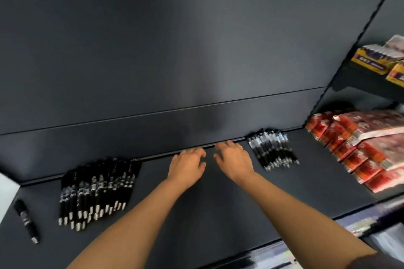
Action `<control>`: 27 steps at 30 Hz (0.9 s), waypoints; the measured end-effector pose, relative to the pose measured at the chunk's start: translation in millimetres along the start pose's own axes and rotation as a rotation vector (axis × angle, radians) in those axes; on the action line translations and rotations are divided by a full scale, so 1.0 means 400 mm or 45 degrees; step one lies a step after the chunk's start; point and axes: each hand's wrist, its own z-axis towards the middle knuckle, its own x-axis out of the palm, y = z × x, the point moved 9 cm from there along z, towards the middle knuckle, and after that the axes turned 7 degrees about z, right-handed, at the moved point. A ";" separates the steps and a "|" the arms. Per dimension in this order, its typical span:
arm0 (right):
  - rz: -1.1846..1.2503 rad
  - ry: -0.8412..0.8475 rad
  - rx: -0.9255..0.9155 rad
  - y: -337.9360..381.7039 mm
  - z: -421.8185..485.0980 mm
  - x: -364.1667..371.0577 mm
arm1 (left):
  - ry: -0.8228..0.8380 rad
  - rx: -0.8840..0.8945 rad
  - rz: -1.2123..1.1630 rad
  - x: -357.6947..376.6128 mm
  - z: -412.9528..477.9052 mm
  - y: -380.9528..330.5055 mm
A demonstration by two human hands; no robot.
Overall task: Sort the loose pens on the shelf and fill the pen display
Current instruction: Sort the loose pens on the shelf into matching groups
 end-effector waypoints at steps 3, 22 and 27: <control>-0.050 -0.005 0.053 -0.117 0.011 -0.037 | 0.098 -0.010 -0.081 0.050 0.044 -0.096; 0.259 0.183 0.637 -0.600 0.013 -0.040 | 0.557 -0.112 -0.606 0.320 0.202 -0.473; 0.281 0.232 0.518 -0.625 0.033 -0.052 | 0.578 -0.107 -0.638 0.334 0.211 -0.504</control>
